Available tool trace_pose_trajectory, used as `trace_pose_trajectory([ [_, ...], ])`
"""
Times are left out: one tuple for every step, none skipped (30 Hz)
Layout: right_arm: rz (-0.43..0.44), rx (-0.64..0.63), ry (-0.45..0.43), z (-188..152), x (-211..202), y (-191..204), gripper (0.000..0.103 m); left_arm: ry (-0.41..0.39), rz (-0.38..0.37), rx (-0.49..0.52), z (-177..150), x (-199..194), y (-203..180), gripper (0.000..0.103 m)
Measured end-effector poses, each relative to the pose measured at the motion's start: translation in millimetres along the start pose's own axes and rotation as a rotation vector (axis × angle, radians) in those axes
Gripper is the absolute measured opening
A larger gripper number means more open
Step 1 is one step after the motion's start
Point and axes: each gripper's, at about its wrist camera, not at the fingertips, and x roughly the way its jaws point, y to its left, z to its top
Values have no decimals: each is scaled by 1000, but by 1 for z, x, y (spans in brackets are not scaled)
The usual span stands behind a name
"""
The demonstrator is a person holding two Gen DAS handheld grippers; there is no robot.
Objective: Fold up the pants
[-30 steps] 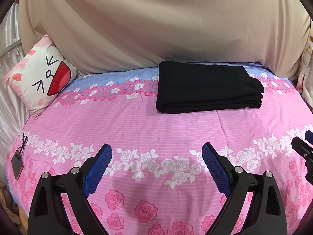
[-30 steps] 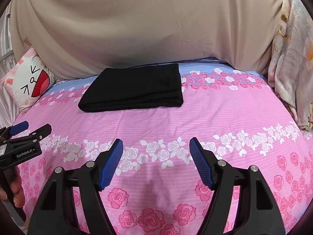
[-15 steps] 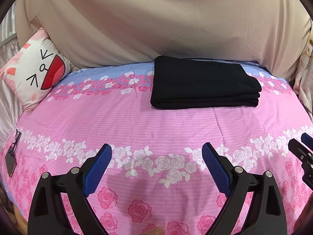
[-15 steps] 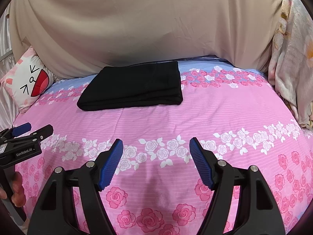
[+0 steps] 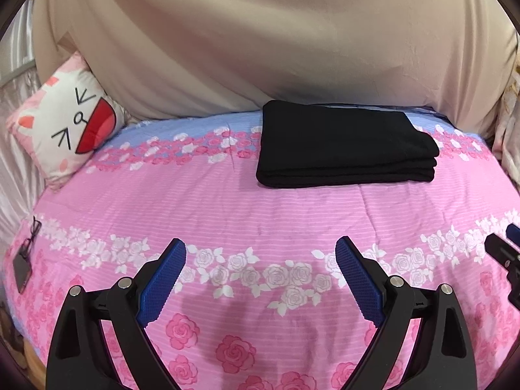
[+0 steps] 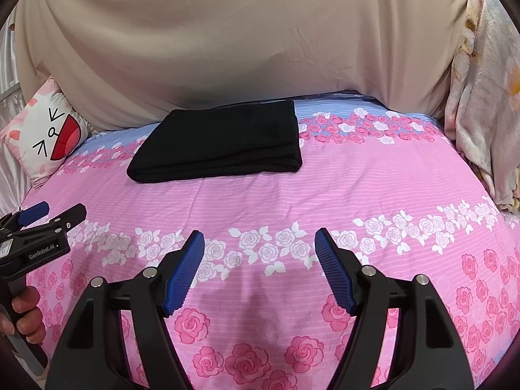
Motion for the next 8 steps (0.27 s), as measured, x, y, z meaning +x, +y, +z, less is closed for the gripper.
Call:
trace_pose_trajectory([
  [0, -1, 1, 0, 0, 0, 69, -2, 12, 1, 0, -1, -1, 91],
  [-1, 1, -1, 0, 0, 0, 69, 3, 24, 4, 0, -1, -1, 91],
  [-2, 1, -1, 0, -1, 0, 69, 10, 25, 11, 0, -2, -2, 90],
  [-2, 0, -1, -1, -2, -1, 70, 7, 4, 25, 0, -4, -3, 90],
  [-8, -1, -2, -2, -3, -1, 72, 5, -7, 26, -1, -6, -3, 90],
  [-10, -3, -1, -3, -3, -2, 73, 6, -11, 24, -2, -7, -3, 90],
  [-16, -3, 2, -5, -4, -3, 75, 10, -26, 23, -3, -8, -3, 90],
  [-20, -1, 4, -5, -4, -4, 75, 16, -36, 23, -4, -8, -4, 90],
])
